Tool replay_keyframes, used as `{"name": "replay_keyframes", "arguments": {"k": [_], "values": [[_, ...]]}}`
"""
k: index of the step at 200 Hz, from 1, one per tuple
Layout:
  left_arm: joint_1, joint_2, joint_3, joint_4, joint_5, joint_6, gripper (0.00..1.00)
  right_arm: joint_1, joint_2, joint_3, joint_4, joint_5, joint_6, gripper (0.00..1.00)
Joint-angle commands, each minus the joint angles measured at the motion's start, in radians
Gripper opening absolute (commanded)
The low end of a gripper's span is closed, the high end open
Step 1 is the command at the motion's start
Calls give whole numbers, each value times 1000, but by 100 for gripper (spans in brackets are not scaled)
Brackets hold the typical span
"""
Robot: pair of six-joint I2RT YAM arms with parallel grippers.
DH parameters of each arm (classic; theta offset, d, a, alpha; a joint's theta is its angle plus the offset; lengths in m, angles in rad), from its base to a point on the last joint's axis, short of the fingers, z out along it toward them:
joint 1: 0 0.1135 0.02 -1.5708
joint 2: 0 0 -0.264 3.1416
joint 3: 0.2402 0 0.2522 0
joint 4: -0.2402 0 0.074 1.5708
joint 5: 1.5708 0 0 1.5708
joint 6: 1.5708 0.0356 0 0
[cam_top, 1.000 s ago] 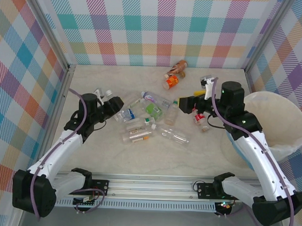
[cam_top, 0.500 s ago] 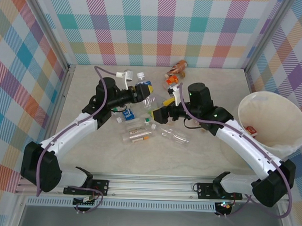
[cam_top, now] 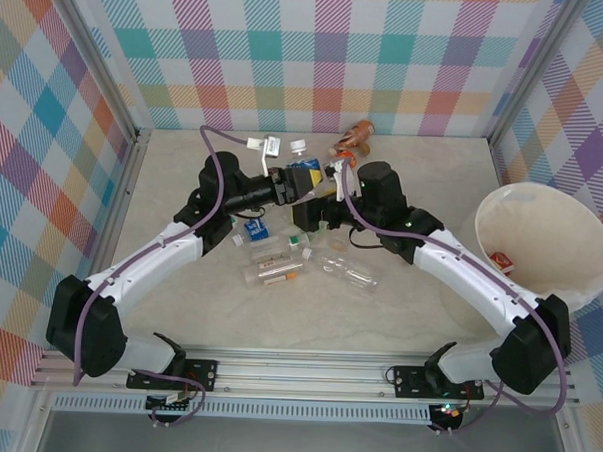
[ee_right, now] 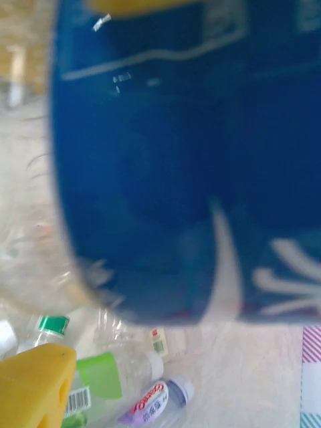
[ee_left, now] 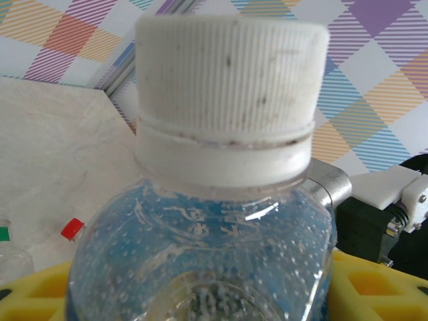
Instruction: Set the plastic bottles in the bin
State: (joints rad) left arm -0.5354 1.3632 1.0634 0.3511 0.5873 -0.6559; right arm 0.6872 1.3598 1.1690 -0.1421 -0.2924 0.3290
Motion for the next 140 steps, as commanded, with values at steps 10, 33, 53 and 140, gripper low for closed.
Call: {"name": "replay_keyframes", "arguments": {"k": [10, 33, 53, 140], "values": [[-12, 0, 23, 46, 13, -5, 47, 5, -2, 23, 108, -54, 32, 76], [-12, -4, 24, 25, -6, 1, 60, 5, -11, 24, 76, -3, 19, 63], [-12, -16, 33, -30, -43, 11, 78, 5, -21, 20, 44, 44, 5, 55], [-12, -155, 0, -246, -383, 170, 100, 4, -49, 62, -254, 391, -111, 49]]}}
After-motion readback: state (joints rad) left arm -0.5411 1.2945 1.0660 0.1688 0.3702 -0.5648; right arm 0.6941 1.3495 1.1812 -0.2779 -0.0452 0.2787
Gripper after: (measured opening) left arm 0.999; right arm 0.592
